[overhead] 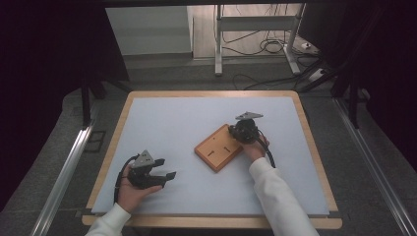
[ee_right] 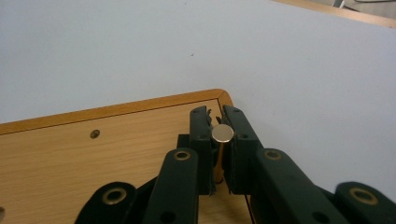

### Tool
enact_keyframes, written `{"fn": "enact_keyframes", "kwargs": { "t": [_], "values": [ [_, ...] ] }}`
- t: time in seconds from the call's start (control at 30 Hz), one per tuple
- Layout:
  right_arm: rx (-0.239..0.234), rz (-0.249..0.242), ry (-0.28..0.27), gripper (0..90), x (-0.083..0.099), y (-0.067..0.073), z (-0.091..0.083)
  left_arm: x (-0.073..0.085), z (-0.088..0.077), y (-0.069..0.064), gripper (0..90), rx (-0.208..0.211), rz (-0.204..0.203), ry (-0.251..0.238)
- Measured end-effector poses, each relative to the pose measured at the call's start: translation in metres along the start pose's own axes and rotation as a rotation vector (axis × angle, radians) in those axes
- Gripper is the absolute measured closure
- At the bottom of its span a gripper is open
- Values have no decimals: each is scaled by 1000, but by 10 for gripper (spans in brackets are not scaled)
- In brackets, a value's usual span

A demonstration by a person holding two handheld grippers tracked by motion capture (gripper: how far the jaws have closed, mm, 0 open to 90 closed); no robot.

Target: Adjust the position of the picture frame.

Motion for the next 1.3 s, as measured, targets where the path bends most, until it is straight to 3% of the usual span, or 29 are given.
{"fn": "enact_keyframes", "kwargs": {
  "t": [0.33,0.67,0.97,1.3],
  "values": [
    [-27,30,-15,836,3,-3,-4,0,0,1,290,1,-2,2],
    [-63,0,-48,831,6,1,-15,0,0,1,290,-3,-4,4],
    [-149,-15,-70,829,4,17,-22,1,-2,3,290,-7,-12,-3],
    [-220,-143,-17,826,17,56,-30,2,-5,7,290,-16,-27,-15]
  ]
}}
Point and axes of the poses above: each handheld gripper's, and its own axes: z roughly forward along the jaws, x roughly out of its underside, y roughly to its left, the point moved 3 cm from there along z, roughly forward along the jaws, and after that the axes turned 14 degrees about y, right-handed, at the moved point
